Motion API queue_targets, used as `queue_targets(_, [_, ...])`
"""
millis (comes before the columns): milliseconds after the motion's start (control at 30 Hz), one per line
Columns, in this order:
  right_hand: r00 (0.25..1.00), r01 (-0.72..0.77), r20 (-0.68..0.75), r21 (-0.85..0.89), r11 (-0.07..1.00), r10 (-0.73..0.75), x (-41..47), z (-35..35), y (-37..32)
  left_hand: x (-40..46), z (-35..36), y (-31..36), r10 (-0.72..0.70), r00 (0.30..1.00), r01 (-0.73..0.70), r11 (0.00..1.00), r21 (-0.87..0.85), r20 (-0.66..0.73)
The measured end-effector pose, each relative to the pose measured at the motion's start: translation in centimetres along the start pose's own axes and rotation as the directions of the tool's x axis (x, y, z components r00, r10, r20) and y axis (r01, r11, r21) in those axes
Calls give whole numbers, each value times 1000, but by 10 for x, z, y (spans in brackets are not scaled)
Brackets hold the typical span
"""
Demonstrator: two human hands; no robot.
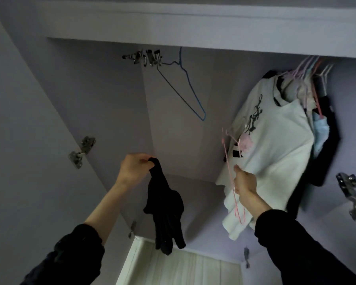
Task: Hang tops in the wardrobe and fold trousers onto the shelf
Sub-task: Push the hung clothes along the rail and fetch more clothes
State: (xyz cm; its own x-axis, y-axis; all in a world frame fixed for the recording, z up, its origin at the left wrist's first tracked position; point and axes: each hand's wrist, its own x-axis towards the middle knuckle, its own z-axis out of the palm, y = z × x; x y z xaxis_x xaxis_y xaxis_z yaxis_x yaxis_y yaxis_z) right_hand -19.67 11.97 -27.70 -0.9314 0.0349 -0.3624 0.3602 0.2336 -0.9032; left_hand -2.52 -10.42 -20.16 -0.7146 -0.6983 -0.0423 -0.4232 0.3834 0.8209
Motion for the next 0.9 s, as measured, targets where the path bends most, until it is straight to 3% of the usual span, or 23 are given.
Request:
queue_targets(167, [983, 135, 98, 167, 977, -152, -20, -40, 23, -5, 22, -7, -65, 997, 66, 998, -18, 48])
queue_targets(300, [981, 154, 74, 282, 947, -181, 2, -55, 16, -8, 31, -9, -49, 998, 46, 997, 68, 32])
queue_targets(433, [1000, -2, 24, 229, 973, -4, 13, -57, 26, -12, 34, -8, -90, 995, 81, 973, 215, 30])
queue_targets(567, [972, -196, 177, 262, 945, 152, 3, -50, 40, -11, 30, -16, -211, 977, 203, 957, 208, 16])
queue_targets(667, [954, -233, 260, 343, 910, 147, -14, -37, 27, -7, 24, -18, -259, 965, 249, 952, 180, 31])
queue_targets(900, [871, -366, 491, 599, 712, 35, -39, -4, -28, 3, 14, -7, -242, 970, 241, 969, 43, 13])
